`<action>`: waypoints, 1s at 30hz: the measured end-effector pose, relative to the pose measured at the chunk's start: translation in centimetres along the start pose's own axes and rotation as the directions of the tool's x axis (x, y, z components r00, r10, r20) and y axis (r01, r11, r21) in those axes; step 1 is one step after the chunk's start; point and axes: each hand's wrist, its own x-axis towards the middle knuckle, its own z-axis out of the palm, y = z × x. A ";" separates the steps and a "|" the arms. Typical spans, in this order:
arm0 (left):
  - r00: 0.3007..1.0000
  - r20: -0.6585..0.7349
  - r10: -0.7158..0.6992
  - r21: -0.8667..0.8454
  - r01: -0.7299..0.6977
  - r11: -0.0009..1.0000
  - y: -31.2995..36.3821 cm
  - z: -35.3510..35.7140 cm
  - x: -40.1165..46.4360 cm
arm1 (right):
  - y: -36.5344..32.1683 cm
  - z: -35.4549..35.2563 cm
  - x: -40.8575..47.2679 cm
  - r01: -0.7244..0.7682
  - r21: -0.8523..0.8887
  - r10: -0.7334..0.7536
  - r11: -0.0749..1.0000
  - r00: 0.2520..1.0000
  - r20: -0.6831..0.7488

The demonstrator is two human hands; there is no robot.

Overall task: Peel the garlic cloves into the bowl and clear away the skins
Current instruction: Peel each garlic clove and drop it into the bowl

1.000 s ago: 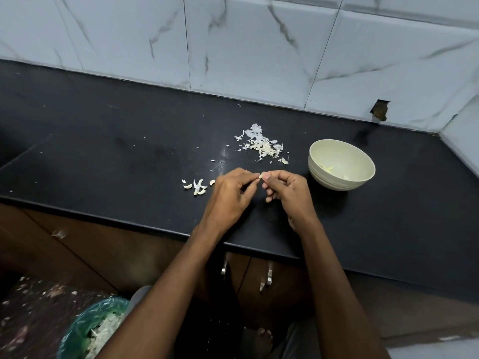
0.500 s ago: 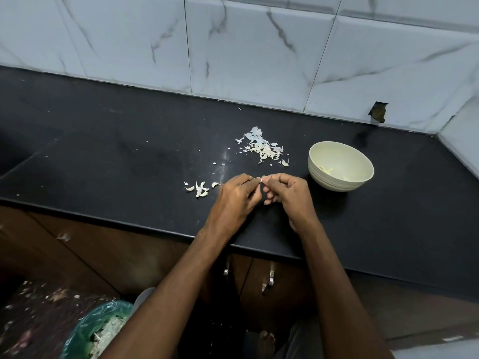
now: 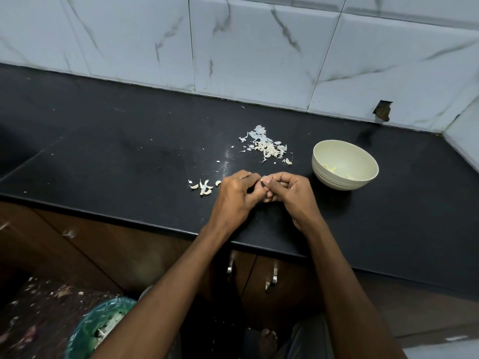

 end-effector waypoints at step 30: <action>0.923 0.080 -0.376 -0.555 0.355 0.752 -0.4 -0.5 0.3 | 0.4 0.3 0.0 0.125 -0.007 -0.125 0.992 0.992 -0.023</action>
